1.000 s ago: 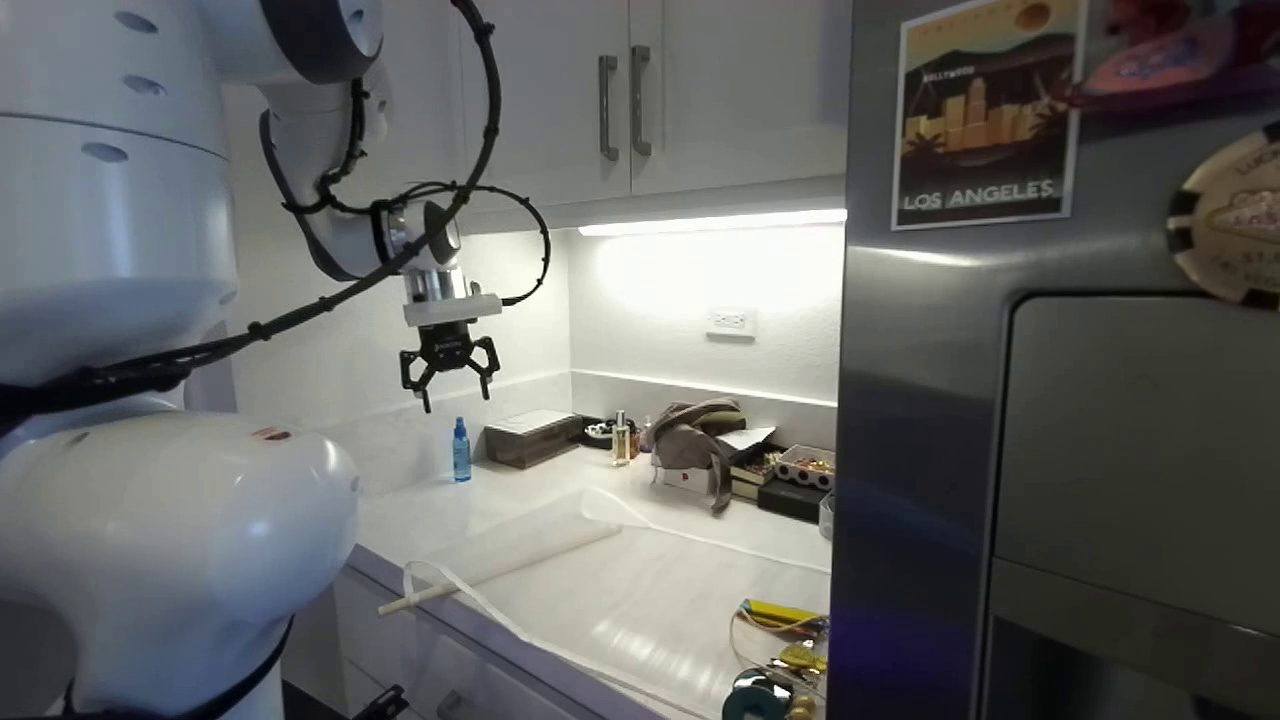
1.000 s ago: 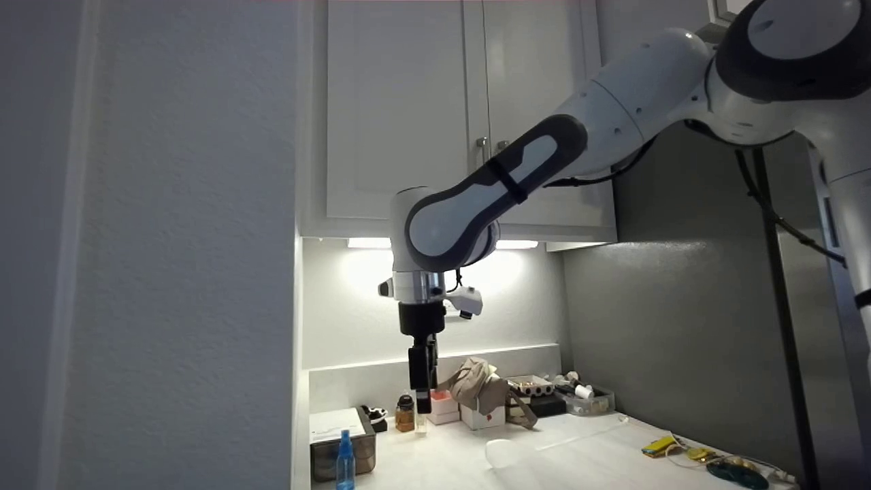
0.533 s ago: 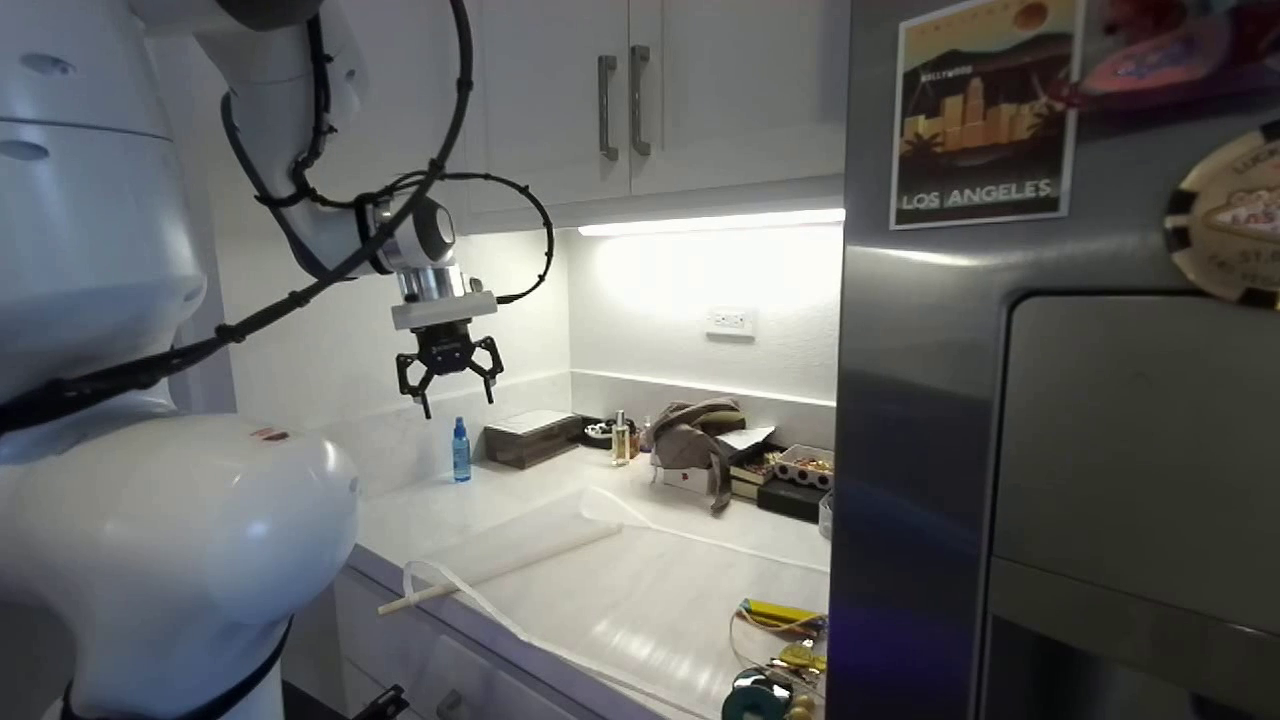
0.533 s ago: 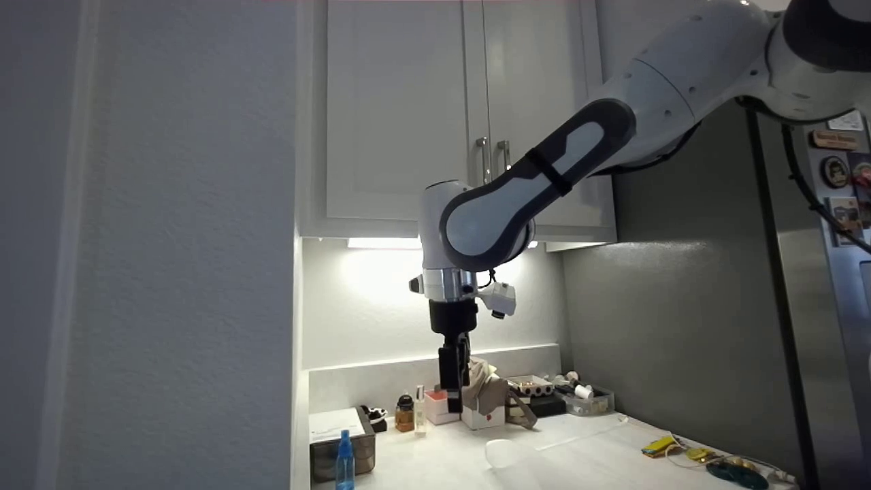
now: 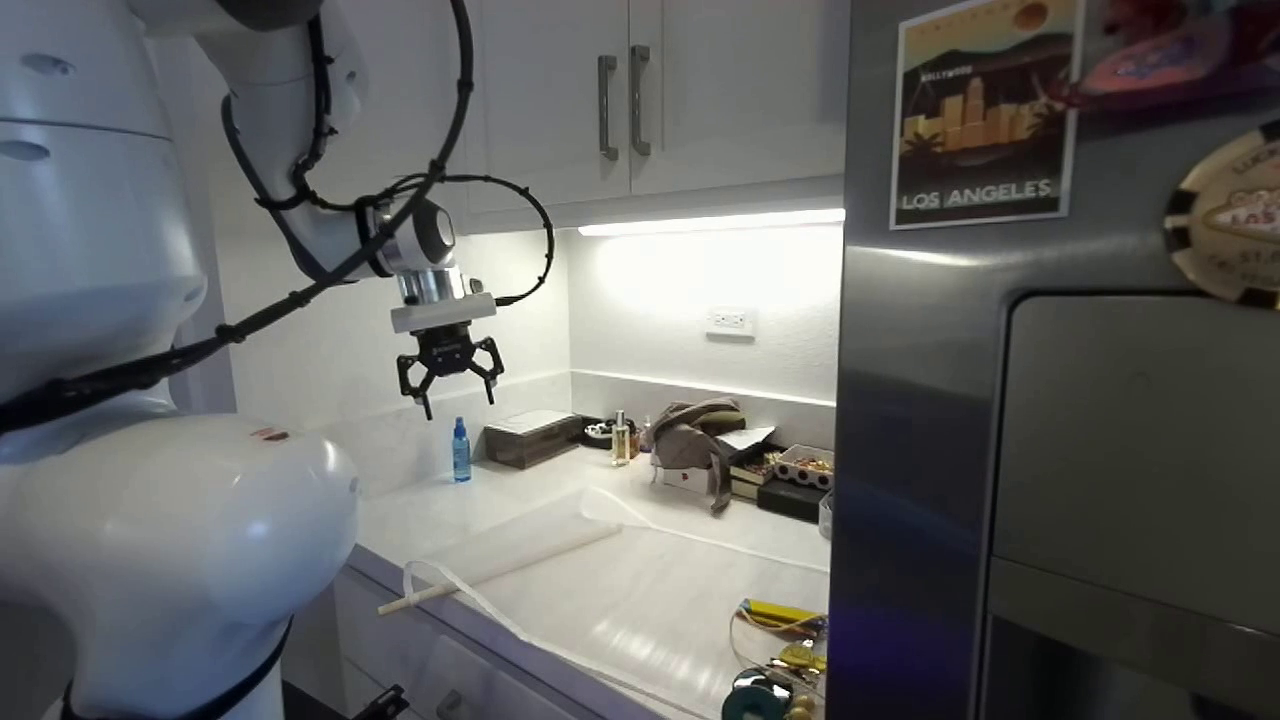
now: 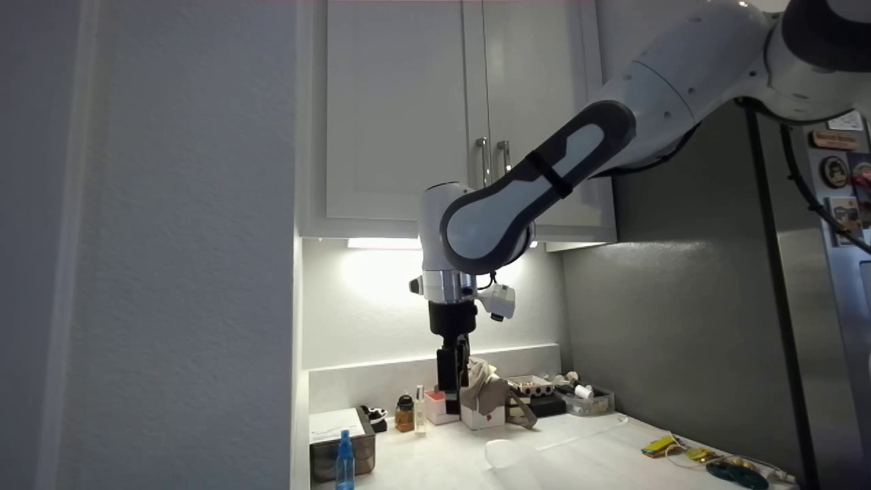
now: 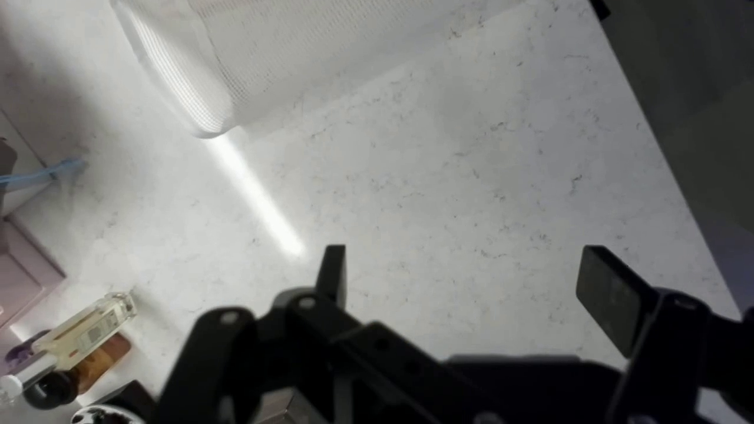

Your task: Place the blue bottle upright on the bottom right corner of the counter, hang the white object on the side of the fridge

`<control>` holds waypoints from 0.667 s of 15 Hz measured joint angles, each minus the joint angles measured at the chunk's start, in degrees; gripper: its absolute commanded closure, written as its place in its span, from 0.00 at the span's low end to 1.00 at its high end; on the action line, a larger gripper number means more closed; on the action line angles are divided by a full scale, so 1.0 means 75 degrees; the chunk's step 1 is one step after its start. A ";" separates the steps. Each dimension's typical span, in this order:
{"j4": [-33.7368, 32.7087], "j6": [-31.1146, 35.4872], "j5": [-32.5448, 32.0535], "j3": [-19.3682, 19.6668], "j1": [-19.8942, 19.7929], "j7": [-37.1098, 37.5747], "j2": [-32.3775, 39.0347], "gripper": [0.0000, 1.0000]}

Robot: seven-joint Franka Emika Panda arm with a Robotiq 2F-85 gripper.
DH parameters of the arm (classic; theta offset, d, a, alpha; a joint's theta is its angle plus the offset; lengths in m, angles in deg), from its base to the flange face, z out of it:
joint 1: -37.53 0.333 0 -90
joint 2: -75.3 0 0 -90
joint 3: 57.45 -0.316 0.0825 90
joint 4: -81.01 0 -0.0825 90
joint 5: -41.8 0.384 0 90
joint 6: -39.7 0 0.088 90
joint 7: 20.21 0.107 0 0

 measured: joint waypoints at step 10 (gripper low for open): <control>0.0729 0.2150 -0.1228 0.0188 -0.0691 0.3372 -0.0584 0.00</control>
